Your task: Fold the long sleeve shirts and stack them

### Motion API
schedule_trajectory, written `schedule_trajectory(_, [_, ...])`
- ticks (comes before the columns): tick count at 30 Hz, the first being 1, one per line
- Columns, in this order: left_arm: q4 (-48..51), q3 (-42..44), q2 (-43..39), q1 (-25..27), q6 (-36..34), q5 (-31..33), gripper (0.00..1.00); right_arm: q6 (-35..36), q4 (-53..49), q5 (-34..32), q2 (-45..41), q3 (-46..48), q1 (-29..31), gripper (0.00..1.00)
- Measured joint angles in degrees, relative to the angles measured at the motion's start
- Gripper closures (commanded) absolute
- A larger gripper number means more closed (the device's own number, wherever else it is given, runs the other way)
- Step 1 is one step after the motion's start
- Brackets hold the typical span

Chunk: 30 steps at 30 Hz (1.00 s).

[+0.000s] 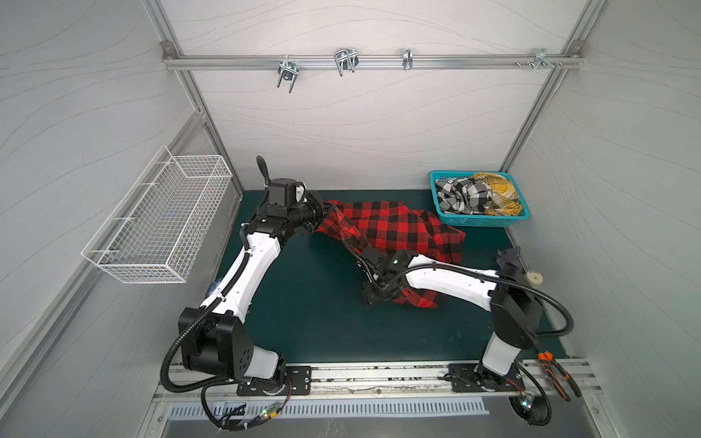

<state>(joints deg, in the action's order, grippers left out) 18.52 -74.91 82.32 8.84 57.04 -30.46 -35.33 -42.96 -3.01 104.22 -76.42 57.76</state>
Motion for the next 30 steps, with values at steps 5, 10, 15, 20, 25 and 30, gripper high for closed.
schedule_trajectory(5, [-0.6,0.3,1.0,-0.3,0.3,0.0,1.0,-0.9,-0.3,-6.8,5.8,-1.7,-3.6,0.35])
schedule_trajectory(10, [-5.1,2.9,1.0,-0.8,2.3,0.2,1.0,-1.7,-2.1,-9.4,10.0,-6.6,-7.3,0.53])
schedule_trajectory(15, [-6.9,3.3,1.0,-0.9,3.0,1.6,1.0,-1.4,-2.9,-8.2,14.1,-9.9,-10.1,0.78])
schedule_trajectory(20, [-6.9,3.3,1.6,-1.3,1.7,2.8,1.0,-0.2,-5.1,-6.7,14.8,-10.7,-10.1,1.0])
schedule_trajectory(25, [-5.3,3.3,4.6,-1.7,-2.4,6.8,1.0,2.6,-7.4,-6.1,7.0,-4.6,-8.7,1.0])
schedule_trajectory(30, [-2.6,3.5,6.8,-2.4,-6.0,11.9,1.0,3.9,-11.4,-4.0,-15.9,3.8,-10.0,1.0])
